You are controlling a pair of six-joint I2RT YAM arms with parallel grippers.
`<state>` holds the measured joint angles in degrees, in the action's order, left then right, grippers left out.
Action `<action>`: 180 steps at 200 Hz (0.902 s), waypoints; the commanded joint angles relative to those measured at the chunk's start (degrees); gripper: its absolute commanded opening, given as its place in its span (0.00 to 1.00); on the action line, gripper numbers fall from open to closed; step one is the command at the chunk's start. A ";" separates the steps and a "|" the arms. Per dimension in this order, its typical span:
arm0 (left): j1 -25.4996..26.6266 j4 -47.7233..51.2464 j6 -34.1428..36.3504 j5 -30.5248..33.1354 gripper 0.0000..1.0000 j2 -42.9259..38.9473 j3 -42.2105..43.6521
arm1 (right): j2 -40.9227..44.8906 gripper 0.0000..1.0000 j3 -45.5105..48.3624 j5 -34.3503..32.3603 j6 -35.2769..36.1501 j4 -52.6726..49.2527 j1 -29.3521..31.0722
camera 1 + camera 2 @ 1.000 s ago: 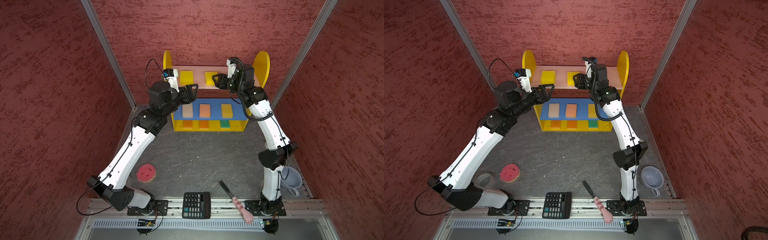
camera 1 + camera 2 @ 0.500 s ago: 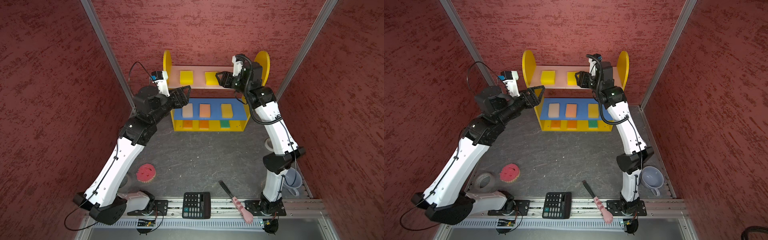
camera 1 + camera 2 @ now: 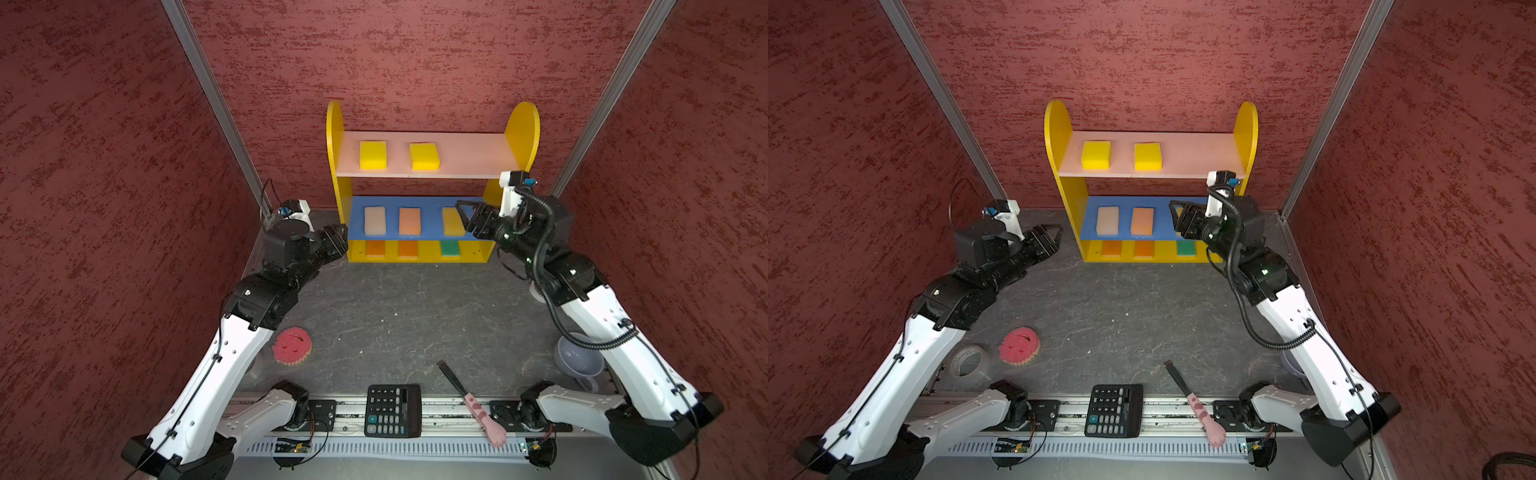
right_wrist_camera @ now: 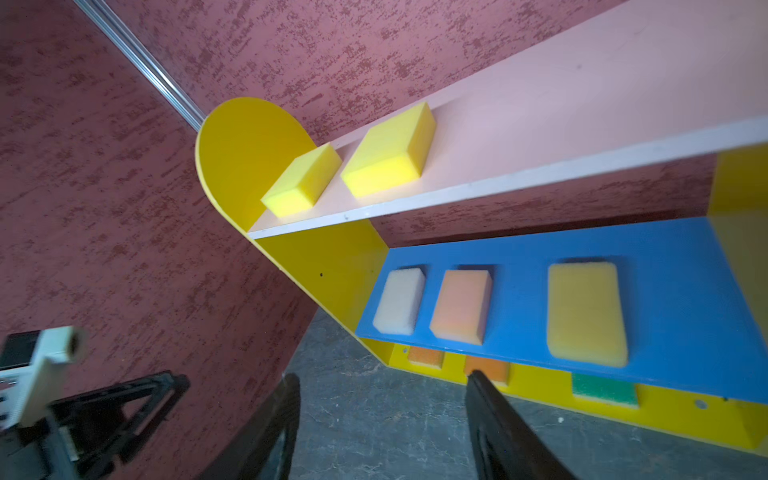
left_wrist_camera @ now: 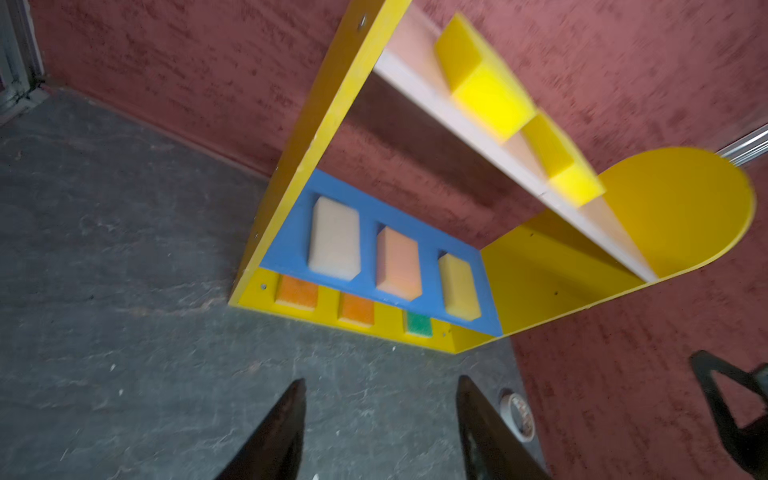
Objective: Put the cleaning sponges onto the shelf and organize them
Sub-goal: 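Lower both grippers from the top shelf toward the pink smiley sponge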
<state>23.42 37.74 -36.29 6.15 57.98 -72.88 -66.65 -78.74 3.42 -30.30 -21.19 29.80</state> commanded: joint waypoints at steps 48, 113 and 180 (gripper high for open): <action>4.15 13.88 -13.67 12.40 0.75 -1.16 9.77 | -2.29 0.59 16.60 -3.65 -5.50 9.85 15.54; -6.52 14.23 -21.62 6.04 0.89 1.94 25.86 | -8.15 0.59 26.55 -0.64 -4.59 13.25 17.94; -8.49 9.20 -30.01 9.08 0.93 2.23 36.92 | -12.13 0.61 26.46 0.63 -1.27 13.93 17.92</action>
<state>15.42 49.80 -62.33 13.19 60.34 -37.50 -77.62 -51.70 2.83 -32.62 -10.28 47.70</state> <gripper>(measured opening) 0.930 0.608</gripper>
